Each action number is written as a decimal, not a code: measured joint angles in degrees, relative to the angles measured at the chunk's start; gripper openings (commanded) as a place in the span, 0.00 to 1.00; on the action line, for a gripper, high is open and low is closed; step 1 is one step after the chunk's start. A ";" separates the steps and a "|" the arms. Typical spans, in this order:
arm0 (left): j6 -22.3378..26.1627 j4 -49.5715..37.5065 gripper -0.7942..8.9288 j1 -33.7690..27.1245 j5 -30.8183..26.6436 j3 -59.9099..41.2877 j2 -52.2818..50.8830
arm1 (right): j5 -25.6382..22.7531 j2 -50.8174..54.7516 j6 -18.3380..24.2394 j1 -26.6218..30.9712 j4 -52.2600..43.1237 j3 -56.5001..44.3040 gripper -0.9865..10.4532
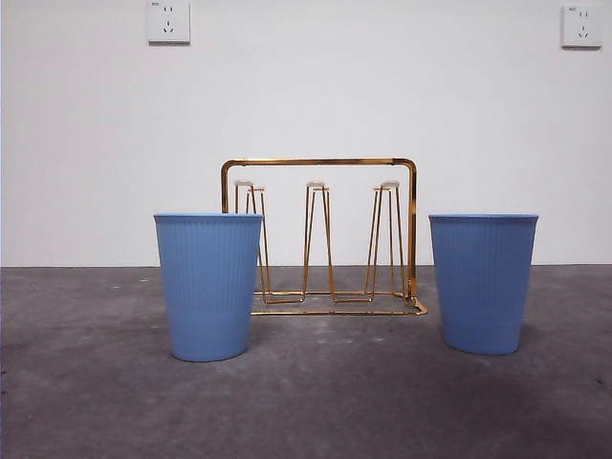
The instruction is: Pick up cup 1,put cup 1 in the cup rack,pick up cup 2,put cup 2 in the cup rack
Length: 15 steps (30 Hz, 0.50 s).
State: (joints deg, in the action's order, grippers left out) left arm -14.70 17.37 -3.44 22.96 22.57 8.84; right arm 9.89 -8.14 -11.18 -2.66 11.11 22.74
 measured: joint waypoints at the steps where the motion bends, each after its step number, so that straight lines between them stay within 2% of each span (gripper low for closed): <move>1: 0.00 0.28 0.08 0.00 1.51 2.10 1.05 | 0.42 -1.60 0.04 0.00 2.27 2.64 0.08; 5: 0.02 3.04 0.08 0.00 6.14 10.49 5.53 | 2.60 -8.74 2.32 0.00 12.59 14.03 0.08; 12: 0.22 13.40 0.08 0.00 11.87 23.23 14.32 | 8.85 -21.64 10.25 0.00 33.09 32.92 0.08; 15: 1.73 18.56 0.08 0.37 14.73 27.98 18.25 | 11.15 -26.69 12.83 0.00 41.29 39.82 0.08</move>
State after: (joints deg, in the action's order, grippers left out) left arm -12.97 35.92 -3.07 37.69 50.54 27.09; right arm 21.04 -34.83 1.65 -2.66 52.40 62.57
